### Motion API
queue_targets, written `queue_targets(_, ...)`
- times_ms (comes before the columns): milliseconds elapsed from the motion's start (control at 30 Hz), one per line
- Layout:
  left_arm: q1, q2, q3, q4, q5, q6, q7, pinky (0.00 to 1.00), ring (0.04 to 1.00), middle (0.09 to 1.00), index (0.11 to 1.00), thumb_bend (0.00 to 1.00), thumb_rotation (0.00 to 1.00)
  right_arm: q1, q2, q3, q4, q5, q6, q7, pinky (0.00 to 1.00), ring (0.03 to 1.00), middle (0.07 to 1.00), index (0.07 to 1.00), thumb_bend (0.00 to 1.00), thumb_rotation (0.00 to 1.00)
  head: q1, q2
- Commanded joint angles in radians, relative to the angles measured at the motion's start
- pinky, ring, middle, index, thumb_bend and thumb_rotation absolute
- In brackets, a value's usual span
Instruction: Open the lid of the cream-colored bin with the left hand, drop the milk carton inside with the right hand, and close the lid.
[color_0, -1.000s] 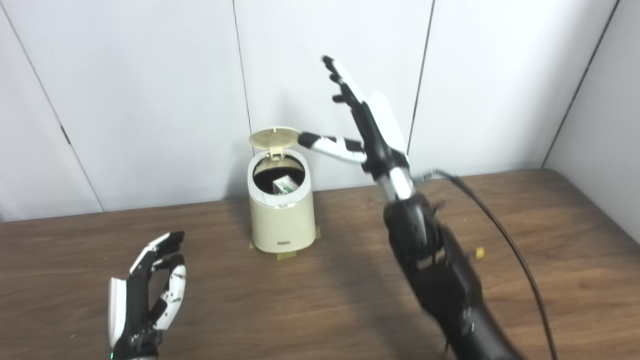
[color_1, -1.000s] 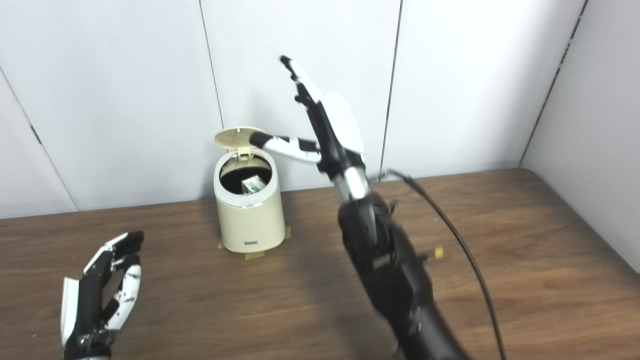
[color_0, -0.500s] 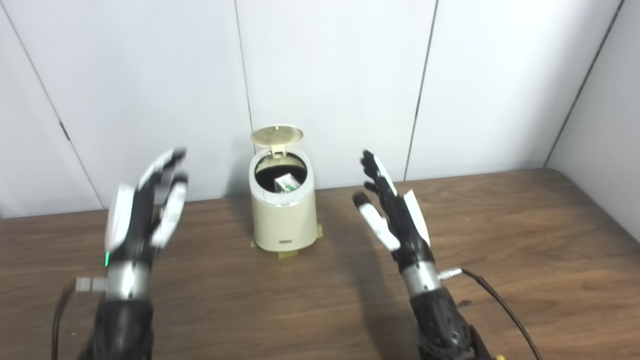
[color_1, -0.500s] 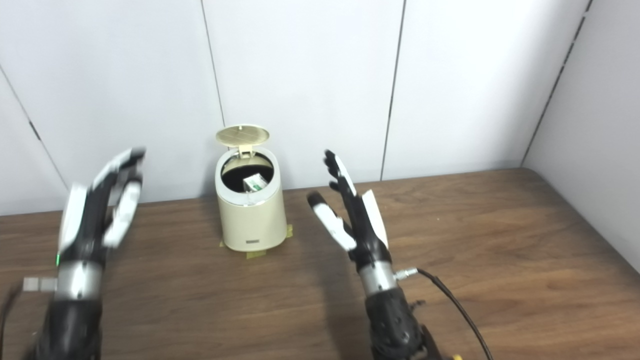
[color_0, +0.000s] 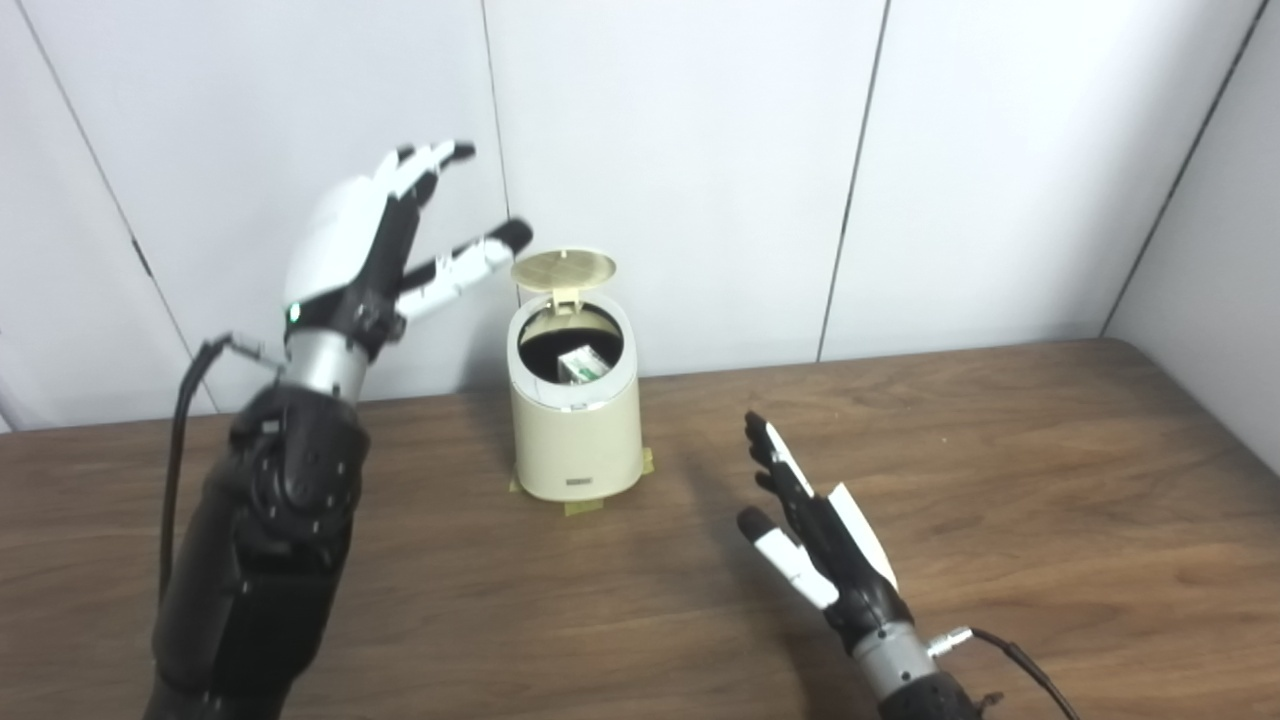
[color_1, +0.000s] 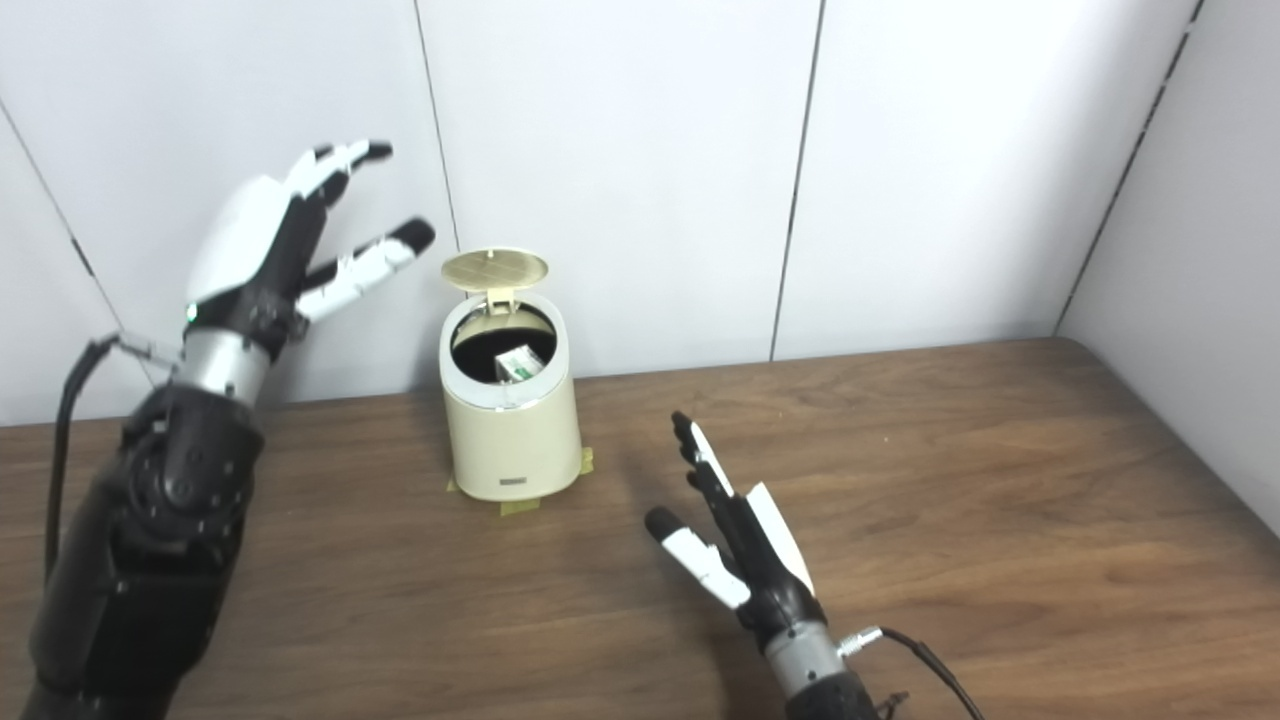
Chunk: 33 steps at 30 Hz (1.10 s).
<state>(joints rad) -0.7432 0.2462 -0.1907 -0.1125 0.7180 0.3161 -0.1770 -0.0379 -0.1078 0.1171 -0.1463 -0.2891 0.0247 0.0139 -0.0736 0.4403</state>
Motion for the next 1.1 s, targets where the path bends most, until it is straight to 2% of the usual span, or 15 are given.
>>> queue_targets(0,-0.076,0.014,-0.013,-0.030,0.030,0.007,-0.018,1.00,1.000,0.927,0.903,0.88,1.00,-0.009,-0.011,-0.005,-0.033,0.002,-0.015,0.004,0.92,0.968,0.982,0.997,0.59,1.00,0.010,0.001)
queue_targets(200,-0.140,0.019,-0.085,-0.010,0.089,0.026,-0.100,1.00,1.000,0.911,0.869,0.83,1.00,0.043,-0.031,-0.029,0.001,0.035,-0.036,0.008,0.90,0.951,0.973,0.980,0.55,0.93,0.036,0.001)
queue_targets(333,-0.160,0.016,-0.116,0.006,0.138,0.047,-0.130,1.00,1.000,0.887,0.832,0.86,1.00,0.064,-0.041,-0.049,0.018,0.053,-0.045,0.008,0.90,0.953,0.970,0.974,0.53,0.89,0.058,-0.004)
queue_targets(533,-0.163,0.020,-0.133,0.037,0.174,0.071,-0.174,1.00,1.000,0.876,0.821,0.90,1.00,0.080,-0.017,-0.084,0.041,0.078,-0.067,-0.022,0.91,0.946,0.958,0.970,0.50,0.80,0.062,-0.005)
queue_targets(667,-0.158,0.022,-0.142,0.055,0.188,0.081,-0.201,1.00,1.000,0.871,0.819,0.93,1.00,0.086,-0.015,-0.091,0.056,0.071,-0.078,-0.038,0.92,0.950,0.956,0.974,0.48,0.81,0.072,-0.010)
queue_targets(767,-0.149,0.013,-0.143,0.063,0.191,0.090,-0.207,1.00,1.000,0.869,0.818,0.93,1.00,0.085,-0.018,-0.092,0.064,0.058,-0.081,-0.051,0.91,0.938,0.948,0.972,0.48,0.83,0.078,-0.011)
queue_targets(1067,-0.115,-0.006,-0.150,0.071,0.197,0.112,-0.214,1.00,1.000,0.913,0.825,0.96,1.00,0.088,-0.012,-0.093,0.061,0.080,-0.068,-0.053,0.89,0.932,0.945,0.970,0.52,0.74,0.074,-0.007)
